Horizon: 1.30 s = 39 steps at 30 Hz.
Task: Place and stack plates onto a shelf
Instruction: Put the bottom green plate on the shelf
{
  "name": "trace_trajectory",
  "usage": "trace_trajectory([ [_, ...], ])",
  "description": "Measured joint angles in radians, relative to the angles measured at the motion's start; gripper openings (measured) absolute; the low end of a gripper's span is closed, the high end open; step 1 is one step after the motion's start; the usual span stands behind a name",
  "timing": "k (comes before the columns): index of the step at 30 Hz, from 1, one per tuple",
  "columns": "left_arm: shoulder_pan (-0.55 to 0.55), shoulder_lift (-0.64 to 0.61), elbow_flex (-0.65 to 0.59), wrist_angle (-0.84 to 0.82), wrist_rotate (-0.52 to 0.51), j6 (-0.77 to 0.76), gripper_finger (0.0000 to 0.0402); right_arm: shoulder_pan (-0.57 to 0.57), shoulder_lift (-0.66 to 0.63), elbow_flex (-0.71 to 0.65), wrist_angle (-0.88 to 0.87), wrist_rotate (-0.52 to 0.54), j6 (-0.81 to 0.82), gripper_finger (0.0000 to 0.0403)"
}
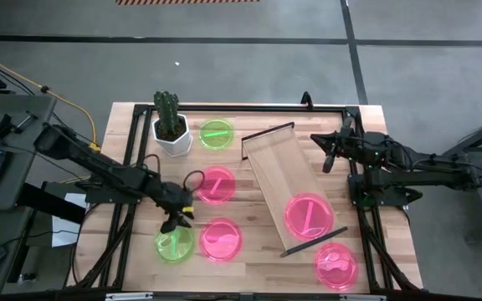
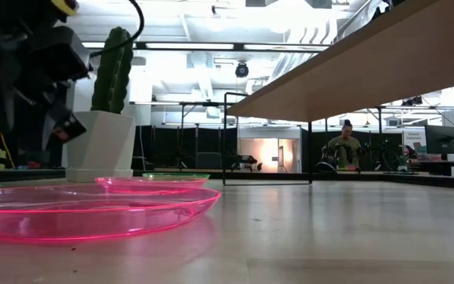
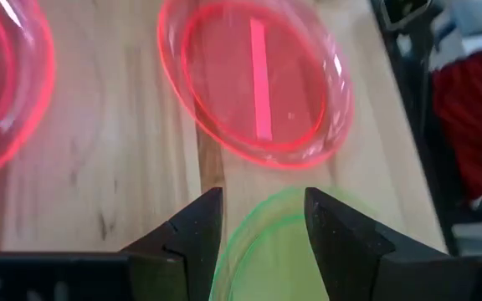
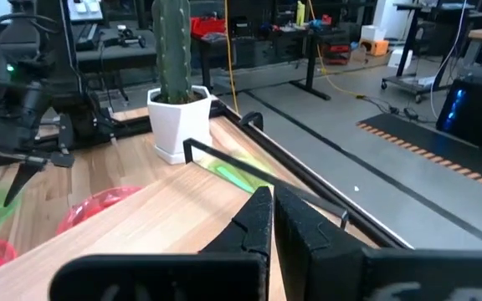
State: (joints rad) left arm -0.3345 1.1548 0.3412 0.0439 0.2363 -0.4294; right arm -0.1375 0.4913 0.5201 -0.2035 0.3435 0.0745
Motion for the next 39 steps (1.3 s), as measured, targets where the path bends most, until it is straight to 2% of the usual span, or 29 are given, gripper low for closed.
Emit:
trace_trajectory([
  [7, -0.026, 0.142, 0.0, 0.015, -0.053, 0.106, 0.0161, 0.0, 0.0, 0.0, -0.048, 0.0, 0.034, 0.0],
  [12, -0.035, 0.195, 0.003, 0.043, -0.044, 0.121, 0.0161, 0.0, 0.0, 0.0, -0.063, 0.0, 0.041, 0.0],
  [17, -0.06, 0.204, 0.004, 0.044, -0.039, 0.121, 0.0161, 0.0, 0.0, 0.0, -0.063, 0.0, 0.041, 0.0],
  [23, -0.095, 0.203, 0.004, 0.04, 0.037, 0.086, 0.0161, 0.0, 0.0, 0.0, -0.063, 0.001, 0.041, 0.0],
  [30, -0.11, 0.203, 0.003, 0.034, 0.033, 0.114, 0.0159, 0.0, 0.0, 0.0, -0.063, 0.001, 0.041, 0.0],
  [34, -0.112, 0.204, 0.002, 0.032, 0.019, 0.14, 0.0129, 0.0, 0.0, 0.0, -0.063, 0.001, 0.041, 0.0],
  [39, -0.101, 0.206, 0.001, 0.025, 0.01, 0.162, 0.0032, 0.0, 0.0, 0.0, -0.063, 0.002, 0.041, 0.0],
])
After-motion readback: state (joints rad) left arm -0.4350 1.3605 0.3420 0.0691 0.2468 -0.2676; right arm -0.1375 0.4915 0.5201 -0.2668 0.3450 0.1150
